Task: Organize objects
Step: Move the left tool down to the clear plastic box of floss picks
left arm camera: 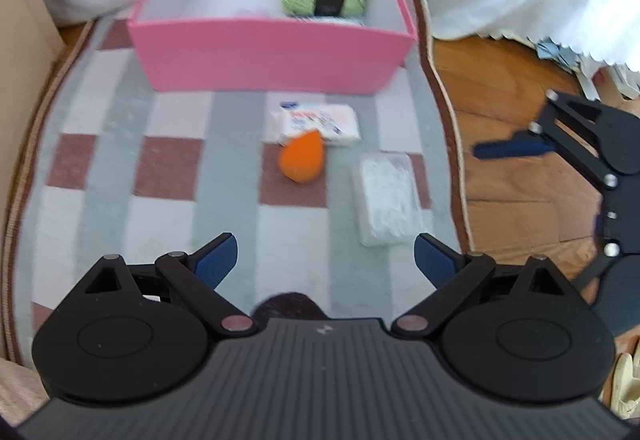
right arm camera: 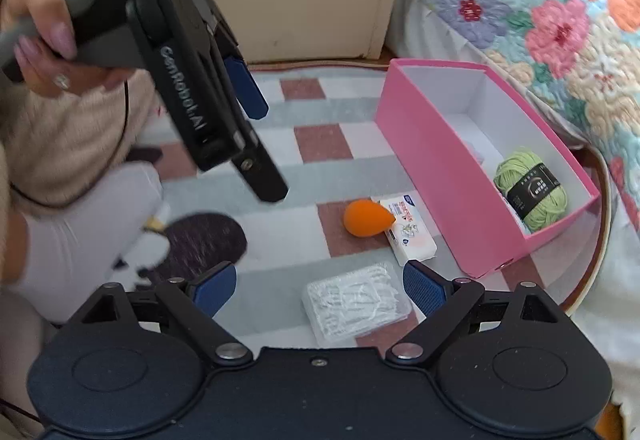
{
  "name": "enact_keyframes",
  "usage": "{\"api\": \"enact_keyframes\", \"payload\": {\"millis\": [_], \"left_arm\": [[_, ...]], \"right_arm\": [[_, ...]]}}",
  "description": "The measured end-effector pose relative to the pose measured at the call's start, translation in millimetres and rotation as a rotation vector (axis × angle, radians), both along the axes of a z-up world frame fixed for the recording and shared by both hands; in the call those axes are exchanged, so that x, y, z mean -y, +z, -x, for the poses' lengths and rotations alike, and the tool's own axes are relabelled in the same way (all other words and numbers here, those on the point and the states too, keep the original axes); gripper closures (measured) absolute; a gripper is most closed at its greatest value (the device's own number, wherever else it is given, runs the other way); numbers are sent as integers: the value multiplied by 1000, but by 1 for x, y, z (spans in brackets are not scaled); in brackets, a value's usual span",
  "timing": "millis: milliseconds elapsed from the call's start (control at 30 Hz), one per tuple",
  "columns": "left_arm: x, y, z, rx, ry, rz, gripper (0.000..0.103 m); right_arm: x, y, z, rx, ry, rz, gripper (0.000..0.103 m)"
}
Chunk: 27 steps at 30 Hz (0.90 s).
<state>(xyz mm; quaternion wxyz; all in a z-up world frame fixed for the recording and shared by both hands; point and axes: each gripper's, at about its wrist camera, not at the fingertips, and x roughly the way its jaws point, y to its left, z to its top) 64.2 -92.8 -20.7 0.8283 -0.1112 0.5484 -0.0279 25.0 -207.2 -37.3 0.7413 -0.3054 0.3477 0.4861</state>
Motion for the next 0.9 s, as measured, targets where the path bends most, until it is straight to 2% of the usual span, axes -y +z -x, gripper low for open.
{"api": "enact_keyframes", "payload": {"millis": [233, 333, 433, 533, 600, 667, 700, 833, 900], "left_arm": [[13, -32, -2, -32, -24, 112, 9], [10, -44, -5, -35, -7, 153, 10], [9, -55, -8, -40, 10, 200, 12], [12, -64, -9, -39, 18, 228, 18], [13, -70, -10, -39, 26, 244, 23], [14, -75, -11, -42, 31, 258, 34], [15, -78, -11, -44, 29, 265, 35], [17, -87, -11, -43, 31, 289, 46], [19, -92, -11, -42, 32, 292, 47]], "right_arm": [[-11, -38, 3, 120, 41, 114, 10], [-9, -52, -1, 96, 85, 147, 10], [-8, -63, -8, 83, 66, 148, 10], [-12, -73, -14, 81, 51, 170, 10], [-13, -79, -15, 102, 62, 189, 10], [-15, -85, -16, 122, 68, 201, 10], [-15, -87, -18, 121, 68, 205, 10], [-14, -95, -28, 90, 56, 204, 10], [-13, -97, -32, 69, 51, 194, 9]]}}
